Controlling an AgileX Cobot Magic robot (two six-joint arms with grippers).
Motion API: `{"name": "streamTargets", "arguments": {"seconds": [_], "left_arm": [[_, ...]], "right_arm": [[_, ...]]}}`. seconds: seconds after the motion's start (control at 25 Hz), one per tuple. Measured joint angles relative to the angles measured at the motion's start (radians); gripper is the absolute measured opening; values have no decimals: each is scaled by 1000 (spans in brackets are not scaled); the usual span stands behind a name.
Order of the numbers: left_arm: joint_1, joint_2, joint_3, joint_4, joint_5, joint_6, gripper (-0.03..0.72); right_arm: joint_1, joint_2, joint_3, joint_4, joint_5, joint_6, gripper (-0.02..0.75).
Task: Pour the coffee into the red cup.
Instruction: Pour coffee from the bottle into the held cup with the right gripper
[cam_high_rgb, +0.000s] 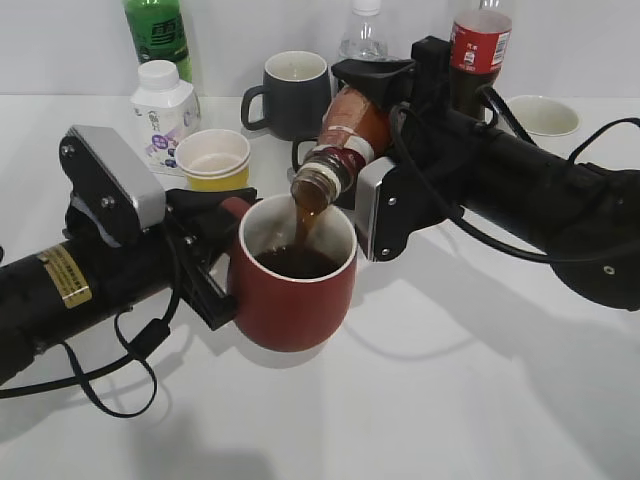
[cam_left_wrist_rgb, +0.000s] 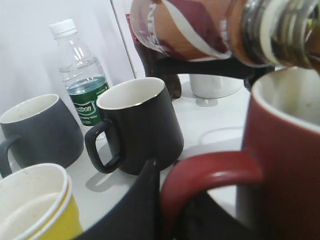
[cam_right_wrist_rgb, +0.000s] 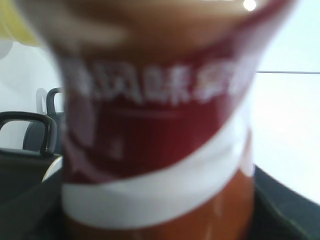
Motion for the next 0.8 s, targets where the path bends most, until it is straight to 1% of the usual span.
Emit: {"name": "streamTargets", "arguments": {"seconds": [0.8], "left_arm": [[0,0,0,1,0,0,48]], "right_arm": [[0,0,0,-2,-7,-21,502]]}}
